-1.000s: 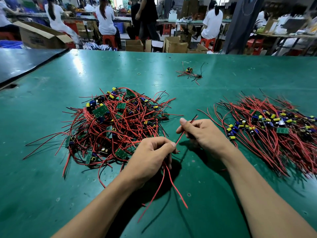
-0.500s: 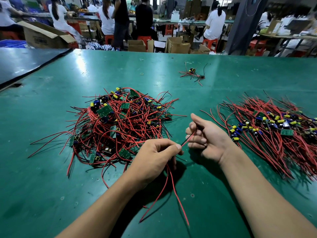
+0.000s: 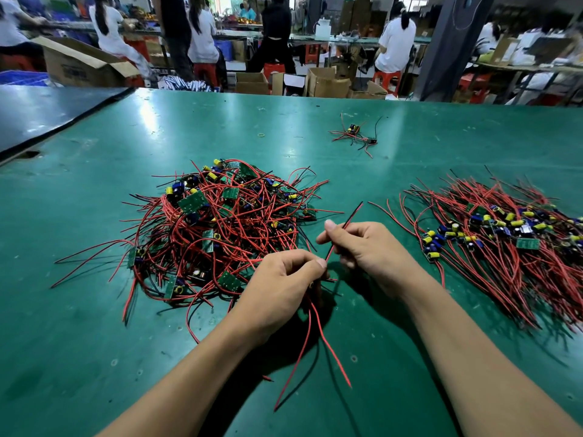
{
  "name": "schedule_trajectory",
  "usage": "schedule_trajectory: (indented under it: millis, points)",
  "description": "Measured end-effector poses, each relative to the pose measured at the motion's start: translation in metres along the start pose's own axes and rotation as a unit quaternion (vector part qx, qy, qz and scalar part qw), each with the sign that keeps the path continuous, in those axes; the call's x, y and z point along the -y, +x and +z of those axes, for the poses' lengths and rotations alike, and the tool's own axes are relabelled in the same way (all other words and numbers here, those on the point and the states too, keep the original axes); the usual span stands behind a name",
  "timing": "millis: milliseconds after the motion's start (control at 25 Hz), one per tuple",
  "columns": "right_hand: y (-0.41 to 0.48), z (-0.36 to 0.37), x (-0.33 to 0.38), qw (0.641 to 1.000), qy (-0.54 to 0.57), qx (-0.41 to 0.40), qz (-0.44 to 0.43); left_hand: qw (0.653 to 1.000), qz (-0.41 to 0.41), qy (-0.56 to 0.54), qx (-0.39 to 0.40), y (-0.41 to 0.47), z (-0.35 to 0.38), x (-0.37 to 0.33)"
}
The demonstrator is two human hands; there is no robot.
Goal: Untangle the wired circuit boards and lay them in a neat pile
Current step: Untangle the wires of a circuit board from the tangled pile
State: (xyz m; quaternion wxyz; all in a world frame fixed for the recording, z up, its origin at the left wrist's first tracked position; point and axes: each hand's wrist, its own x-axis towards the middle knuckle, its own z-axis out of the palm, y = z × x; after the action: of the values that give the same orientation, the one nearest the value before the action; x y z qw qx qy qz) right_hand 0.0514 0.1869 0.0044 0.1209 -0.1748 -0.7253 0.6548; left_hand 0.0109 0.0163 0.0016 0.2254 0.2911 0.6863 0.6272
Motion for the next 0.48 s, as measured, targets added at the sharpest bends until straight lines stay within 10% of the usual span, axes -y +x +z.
schedule_trajectory:
  millis: [320, 480]
  points:
    - [0.007, -0.022, -0.009, 0.948, -0.198, -0.204, -0.14, 0.998, 0.001, 0.033, 0.044, -0.001, 0.004, -0.005]
    - [0.01, -0.018, -0.009, 0.988, 0.047, -0.144, -0.036, 0.999, -0.013, -0.002, 0.033, -0.001, 0.003, -0.004]
